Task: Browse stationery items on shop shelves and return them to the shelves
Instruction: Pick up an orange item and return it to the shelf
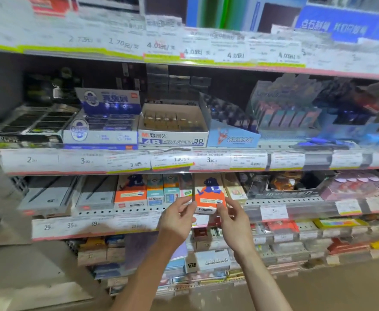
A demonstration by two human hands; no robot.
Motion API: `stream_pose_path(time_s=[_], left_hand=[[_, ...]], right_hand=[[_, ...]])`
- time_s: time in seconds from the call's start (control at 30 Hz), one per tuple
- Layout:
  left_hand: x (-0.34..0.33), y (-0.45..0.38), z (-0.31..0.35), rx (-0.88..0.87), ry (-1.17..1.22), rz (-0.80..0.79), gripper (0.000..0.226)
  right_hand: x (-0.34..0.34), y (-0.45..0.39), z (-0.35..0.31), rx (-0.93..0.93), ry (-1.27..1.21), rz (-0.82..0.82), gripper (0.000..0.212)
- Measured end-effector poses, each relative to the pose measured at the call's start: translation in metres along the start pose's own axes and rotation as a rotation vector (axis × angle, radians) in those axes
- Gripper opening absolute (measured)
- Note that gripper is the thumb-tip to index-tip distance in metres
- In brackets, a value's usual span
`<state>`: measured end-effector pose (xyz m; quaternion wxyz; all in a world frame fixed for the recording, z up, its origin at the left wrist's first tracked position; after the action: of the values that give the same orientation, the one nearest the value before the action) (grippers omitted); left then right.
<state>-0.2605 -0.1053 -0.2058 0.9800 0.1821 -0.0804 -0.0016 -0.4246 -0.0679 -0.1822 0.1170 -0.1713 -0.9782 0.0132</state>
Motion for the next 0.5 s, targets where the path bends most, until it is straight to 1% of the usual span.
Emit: stream_pose_path(time_s=[0.1,0.2,0.27,0.4,0.5], left_hand=[[-0.004,-0.002,-0.002,0.017,0.068,-0.038,0.021],[-0.006,-0.001,-0.004,0.033,0.117,-0.066,0.032],[-0.003,0.002,-0.006,0.024,0.131,-0.072,0.033],[0.012,0.012,-0.004,-0.035,0.177,-0.081,0.029],[0.036,0.018,-0.004,-0.113,0.206,-0.030,0.028]], right_hand=[[-0.001,0.002,0.001,-0.002,-0.036,0.025,0.022],[0.000,0.006,0.001,0.009,-0.045,0.050,0.022],[0.000,0.010,0.001,0.027,-0.056,0.053,0.023],[-0.009,0.020,-0.005,0.065,-0.074,0.053,0.022],[-0.026,0.027,-0.015,0.085,-0.117,0.033,0.023]])
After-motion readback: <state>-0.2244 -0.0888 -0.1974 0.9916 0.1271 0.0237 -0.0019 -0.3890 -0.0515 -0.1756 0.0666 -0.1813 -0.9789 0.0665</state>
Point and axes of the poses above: each hand's wrist, its own y-axis away from the middle knuckle, its own x-axis out of the back of the hand, z = x × y, the point moved 6 cm from there along -y, towards the middle knuckle, and after that the axes turned 9 degrees about x, right-handed, at the moved point
